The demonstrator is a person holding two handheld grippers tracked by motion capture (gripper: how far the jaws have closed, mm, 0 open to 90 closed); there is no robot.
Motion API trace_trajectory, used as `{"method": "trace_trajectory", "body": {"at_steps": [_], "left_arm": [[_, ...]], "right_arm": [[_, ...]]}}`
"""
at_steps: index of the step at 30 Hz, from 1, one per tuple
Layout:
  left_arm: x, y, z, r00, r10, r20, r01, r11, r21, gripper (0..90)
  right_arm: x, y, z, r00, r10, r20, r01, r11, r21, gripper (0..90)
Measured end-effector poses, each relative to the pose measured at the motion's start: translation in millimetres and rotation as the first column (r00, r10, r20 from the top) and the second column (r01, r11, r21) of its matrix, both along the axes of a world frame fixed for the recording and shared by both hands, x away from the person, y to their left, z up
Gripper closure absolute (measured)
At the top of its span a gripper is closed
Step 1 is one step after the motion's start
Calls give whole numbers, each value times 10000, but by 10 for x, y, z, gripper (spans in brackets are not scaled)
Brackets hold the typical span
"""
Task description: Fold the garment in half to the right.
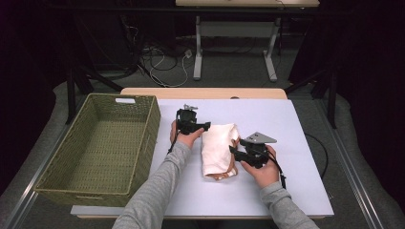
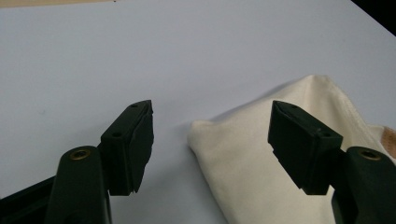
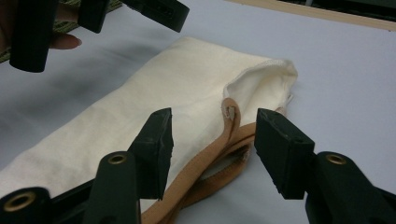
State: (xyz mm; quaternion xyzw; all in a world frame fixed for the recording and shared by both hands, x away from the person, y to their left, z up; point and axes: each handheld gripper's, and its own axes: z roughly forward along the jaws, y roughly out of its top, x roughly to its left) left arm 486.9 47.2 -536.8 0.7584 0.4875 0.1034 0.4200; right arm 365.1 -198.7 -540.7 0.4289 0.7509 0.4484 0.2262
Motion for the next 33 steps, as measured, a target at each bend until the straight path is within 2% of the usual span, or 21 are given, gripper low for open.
{"method": "trace_trajectory", "body": {"at_steps": [4,12,17,21,24,28,30,33], "left_arm": [[32,-13,-36,9998,-24,-212,22,10000,-67,323],[113,-54,-106,9951,-4,-993,-31,9994,-354,382],[143,-41,-140,9881,154,-1528,-234,9984,-508,406],[164,-36,-184,9777,251,-2085,-440,9953,-867,429],[167,-52,-188,9762,353,-2141,-578,9933,-996,448],[172,-91,-184,9738,122,-2272,-349,9947,-964,496],[168,-134,-177,9734,159,-2287,-358,9959,-831,518],[167,-185,-159,9752,176,-2206,-247,9993,-294,576]], "right_arm": [[-10,4,14,10000,92,23,-92,9999,-113,445],[-12,-6,26,9999,97,33,-97,9999,70,437],[-18,-24,45,10000,43,80,-45,9997,229,438],[-19,-33,50,10000,37,66,-38,9997,244,439],[-17,-36,52,9999,58,136,-62,9997,232,439],[-18,-42,54,9999,-1,126,-3,9995,309,440],[-16,-47,55,9999,-4,141,0,9995,319,440],[-23,-44,61,9999,-7,151,2,9995,313,440]]}}
